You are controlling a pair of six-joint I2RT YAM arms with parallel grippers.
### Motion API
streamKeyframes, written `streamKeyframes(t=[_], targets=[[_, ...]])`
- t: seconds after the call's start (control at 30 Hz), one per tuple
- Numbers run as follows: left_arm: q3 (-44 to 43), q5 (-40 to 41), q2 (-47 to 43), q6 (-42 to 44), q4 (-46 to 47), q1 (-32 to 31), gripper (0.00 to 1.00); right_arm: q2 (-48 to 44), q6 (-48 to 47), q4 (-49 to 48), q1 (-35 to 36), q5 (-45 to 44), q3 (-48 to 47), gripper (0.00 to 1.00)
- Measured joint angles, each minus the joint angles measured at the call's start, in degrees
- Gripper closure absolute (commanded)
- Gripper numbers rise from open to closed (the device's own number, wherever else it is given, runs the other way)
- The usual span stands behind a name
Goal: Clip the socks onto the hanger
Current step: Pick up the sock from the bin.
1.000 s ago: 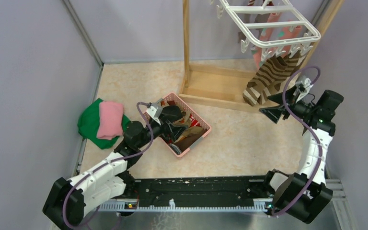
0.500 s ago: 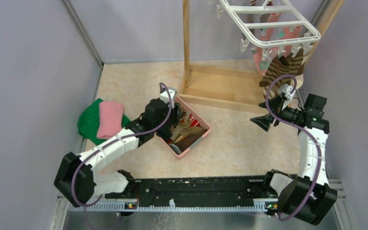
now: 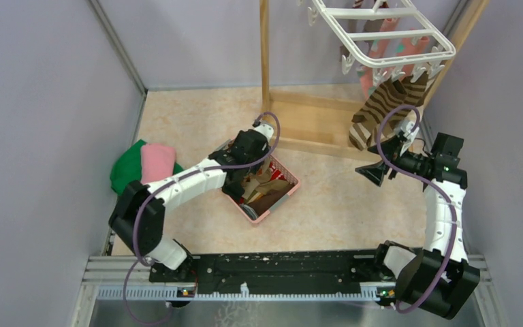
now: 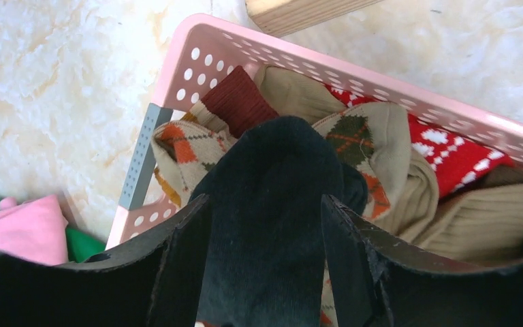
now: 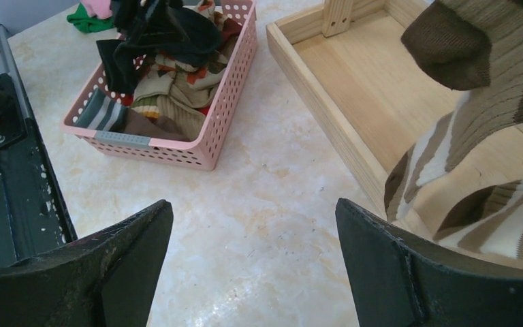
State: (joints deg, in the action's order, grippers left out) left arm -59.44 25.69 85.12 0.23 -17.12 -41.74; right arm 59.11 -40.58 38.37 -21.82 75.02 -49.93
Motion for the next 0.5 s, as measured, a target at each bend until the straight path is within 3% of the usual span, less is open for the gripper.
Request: streamKeyframes(t=[0.2,0.37,0.5], targets=[[-3.6,2.7,7.6,0.9,-0.5,0.1,0.51,0.1,0.3,-0.3,0.0,0.0,0.0,0.12],[-3.7,2.4,8.3,0.7,-0.5,0.7,0.91,0.3,0.3,-0.3,0.1,0.0,0.0,0.12],[-3.7,1.1,7.8,-0.2,-1.0,0.9,0.93,0.3,0.3,-0.3,0.1,-0.1,0.0,0.12]])
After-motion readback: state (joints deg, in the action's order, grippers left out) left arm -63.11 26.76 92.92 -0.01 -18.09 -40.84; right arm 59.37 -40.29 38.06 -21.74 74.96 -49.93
